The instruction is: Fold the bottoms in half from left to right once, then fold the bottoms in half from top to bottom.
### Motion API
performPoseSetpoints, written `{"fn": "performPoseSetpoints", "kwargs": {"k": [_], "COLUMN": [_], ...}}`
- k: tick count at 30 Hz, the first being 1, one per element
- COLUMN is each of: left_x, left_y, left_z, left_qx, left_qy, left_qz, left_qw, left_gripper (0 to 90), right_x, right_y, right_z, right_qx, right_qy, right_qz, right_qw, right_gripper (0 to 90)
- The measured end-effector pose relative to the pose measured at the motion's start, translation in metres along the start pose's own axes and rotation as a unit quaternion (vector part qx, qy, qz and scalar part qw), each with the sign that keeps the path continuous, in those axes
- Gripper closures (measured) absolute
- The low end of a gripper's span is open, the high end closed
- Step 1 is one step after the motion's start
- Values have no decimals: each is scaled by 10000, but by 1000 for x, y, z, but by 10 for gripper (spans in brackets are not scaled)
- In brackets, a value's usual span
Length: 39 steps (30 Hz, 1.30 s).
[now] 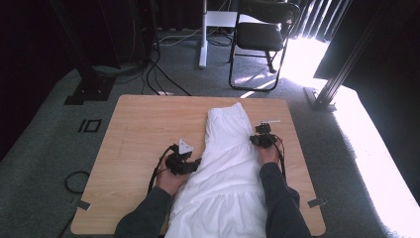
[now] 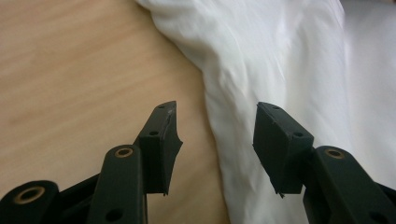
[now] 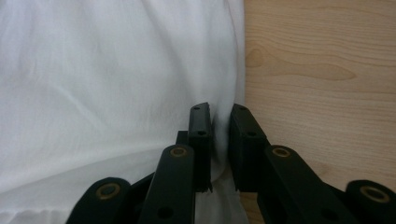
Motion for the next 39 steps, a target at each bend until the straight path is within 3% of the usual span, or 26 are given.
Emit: {"fn": "performPoseSetpoints", "kwargs": {"k": [3, 15, 27, 32, 37, 38, 39], "left_x": [-5, -36, -46, -51, -56, -57, -59], "left_y": [8, 24, 28, 32, 36, 37, 39], "left_z": [3, 2, 6, 5, 8, 10, 12], "left_qx": [33, -13, 49, 173, 286, 317, 340], "left_qy": [10, 45, 59, 16, 75, 94, 107], "left_qz": [14, 142, 145, 126, 174, 189, 205], "left_qw": [10000, 9999, 9999, 9998, 9994, 9993, 9992], "left_gripper": [516, 514, 509, 507, 476, 461, 461], "right_x": [0, 6, 9, 9, 9, 9, 9], "right_y": [-1, -13, -18, -18, -17, -14, -14], "right_z": [0, 8, 11, 11, 11, 9, 9], "right_qx": [-82, -43, -67, -102, -241, -351, -351], "right_qy": [30, 91, 168, 176, 319, 389, 389], "right_qz": [-80, -414, -428, -451, -430, -363, -363], "right_qw": [9999, 9991, 9989, 9988, 9983, 9980, 9980], "right_gripper": [802, 801, 803, 801, 748, 618, 618]}}
Point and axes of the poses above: each handheld gripper's, and its own axes: x roughly backward along the jaws, y roughly out of its top, z roughly to its left, the point moved 10 cm from there along -x, roughly forward along the jaws, and after that the axes turned 7 degrees about y, right-handed, at the moved point
